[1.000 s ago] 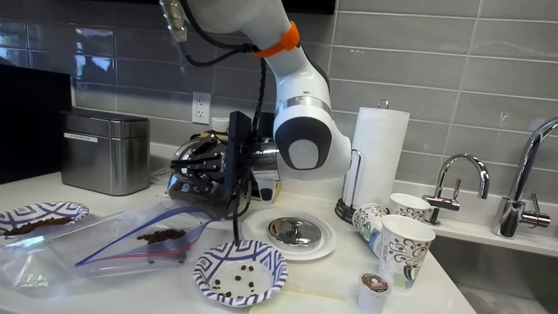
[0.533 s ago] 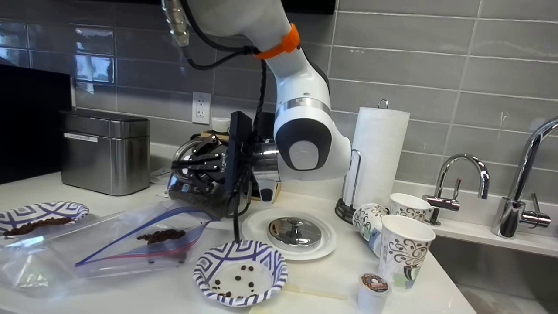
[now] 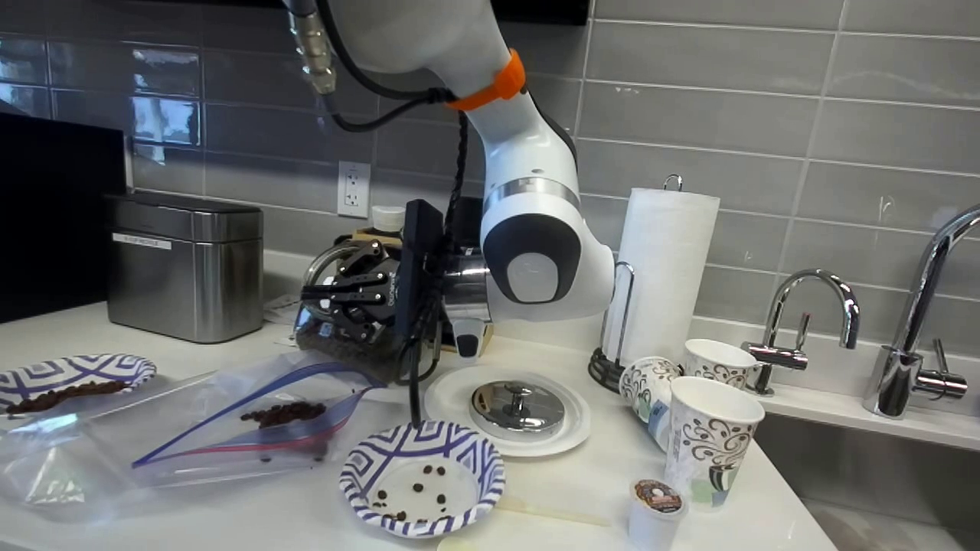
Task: Put some of the contents in the jar on the plate
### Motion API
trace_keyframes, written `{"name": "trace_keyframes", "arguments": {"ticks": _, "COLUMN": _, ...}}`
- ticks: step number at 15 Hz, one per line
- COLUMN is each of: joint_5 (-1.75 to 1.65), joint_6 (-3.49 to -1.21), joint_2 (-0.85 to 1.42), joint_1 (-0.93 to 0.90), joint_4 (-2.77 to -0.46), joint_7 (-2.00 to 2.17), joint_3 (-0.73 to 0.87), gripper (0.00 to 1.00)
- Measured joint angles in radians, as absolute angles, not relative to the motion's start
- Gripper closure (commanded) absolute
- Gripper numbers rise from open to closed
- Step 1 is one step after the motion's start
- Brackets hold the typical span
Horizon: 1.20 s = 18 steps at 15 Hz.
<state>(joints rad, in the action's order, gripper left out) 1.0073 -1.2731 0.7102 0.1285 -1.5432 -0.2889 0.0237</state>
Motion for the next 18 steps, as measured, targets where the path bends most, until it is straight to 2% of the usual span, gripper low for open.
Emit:
{"name": "trace_keyframes", "arguments": {"ticks": 5, "joint_5": 1.006, "joint_6": -1.274, "joint_2": 0.715, "joint_1": 0.126, "joint_4": -1.54, "joint_7": -0.272, "joint_3": 0.024, "gripper": 0.99}}
{"name": "trace_keyframes", "arguments": {"ticks": 6, "joint_5": 1.005, "joint_6": -1.274, "joint_2": 0.716, "joint_1": 0.125, "joint_4": -1.539, "joint_7": -0.267, "joint_3": 0.024, "gripper": 0.94}}
{"name": "trace_keyframes", "arguments": {"ticks": 8, "joint_5": 1.003, "joint_6": -1.274, "joint_2": 0.718, "joint_1": 0.125, "joint_4": -1.536, "joint_7": -0.257, "joint_3": 0.024, "gripper": 0.74}}
{"name": "trace_keyframes", "arguments": {"ticks": 11, "joint_5": 0.987, "joint_6": -1.276, "joint_2": 0.729, "joint_1": 0.12, "joint_4": -1.536, "joint_7": -0.241, "joint_3": 0.029, "gripper": 0.54}}
{"name": "trace_keyframes", "arguments": {"ticks": 14, "joint_5": 0.976, "joint_6": -1.276, "joint_2": 0.742, "joint_1": 0.12, "joint_4": -1.535, "joint_7": -0.229, "joint_3": 0.029, "gripper": 0.46}}
{"name": "trace_keyframes", "arguments": {"ticks": 15, "joint_5": 0.973, "joint_6": -1.276, "joint_2": 0.745, "joint_1": 0.12, "joint_4": -1.535, "joint_7": -0.226, "joint_3": 0.029, "gripper": 0.24}}
{"name": "trace_keyframes", "arguments": {"ticks": 17, "joint_5": 0.967, "joint_6": -1.276, "joint_2": 0.751, "joint_1": 0.12, "joint_4": -1.53, "joint_7": -0.218, "joint_3": 0.029, "gripper": 0.21}}
{"name": "trace_keyframes", "arguments": {"ticks": 18, "joint_5": 0.964, "joint_6": -1.276, "joint_2": 0.752, "joint_1": 0.12, "joint_4": -1.529, "joint_7": -0.216, "joint_3": 0.03, "gripper": 0.15}}
